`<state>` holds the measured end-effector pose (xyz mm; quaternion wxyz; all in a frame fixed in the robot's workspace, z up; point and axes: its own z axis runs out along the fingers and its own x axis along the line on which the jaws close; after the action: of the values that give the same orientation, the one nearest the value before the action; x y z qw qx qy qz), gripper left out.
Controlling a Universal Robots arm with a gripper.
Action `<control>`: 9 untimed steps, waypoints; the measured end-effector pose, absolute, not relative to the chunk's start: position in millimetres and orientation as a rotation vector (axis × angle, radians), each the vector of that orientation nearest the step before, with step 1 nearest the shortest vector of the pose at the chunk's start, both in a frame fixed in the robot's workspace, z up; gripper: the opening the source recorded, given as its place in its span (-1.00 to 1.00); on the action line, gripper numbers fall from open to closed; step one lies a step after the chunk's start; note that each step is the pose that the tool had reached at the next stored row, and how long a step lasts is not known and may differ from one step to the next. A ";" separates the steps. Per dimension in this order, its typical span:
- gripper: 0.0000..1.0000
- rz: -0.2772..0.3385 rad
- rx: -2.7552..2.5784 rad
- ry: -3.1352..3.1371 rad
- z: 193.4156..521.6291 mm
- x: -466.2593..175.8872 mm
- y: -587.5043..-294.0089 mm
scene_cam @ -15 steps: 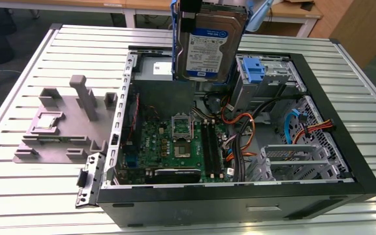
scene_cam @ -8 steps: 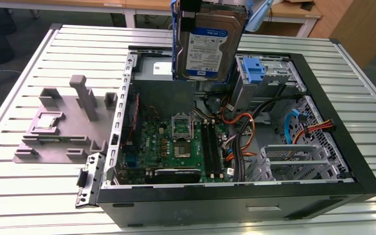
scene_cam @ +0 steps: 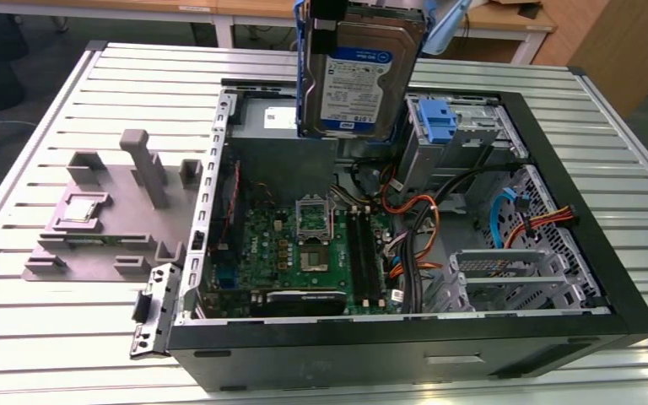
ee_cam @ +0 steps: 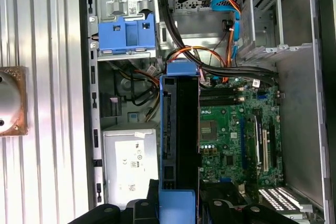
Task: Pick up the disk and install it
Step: 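Insert the disk into the insertion slot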
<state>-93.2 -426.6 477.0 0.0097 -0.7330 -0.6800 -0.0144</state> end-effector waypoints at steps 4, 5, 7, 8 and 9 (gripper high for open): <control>-0.27 -0.056 -2.283 -2.118 476.9 -93.2 -421.2; -0.27 -0.057 -2.282 -2.117 476.9 -93.2 -420.5; -0.27 -0.058 -2.282 -2.117 476.9 -93.2 -420.3; -0.27 -0.058 -2.282 -2.117 476.9 -93.2 -420.2; -0.27 -0.058 -2.282 -2.117 476.9 -93.2 -420.1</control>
<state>-93.2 -420.1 476.9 0.0143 -0.7329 -0.6799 -0.0186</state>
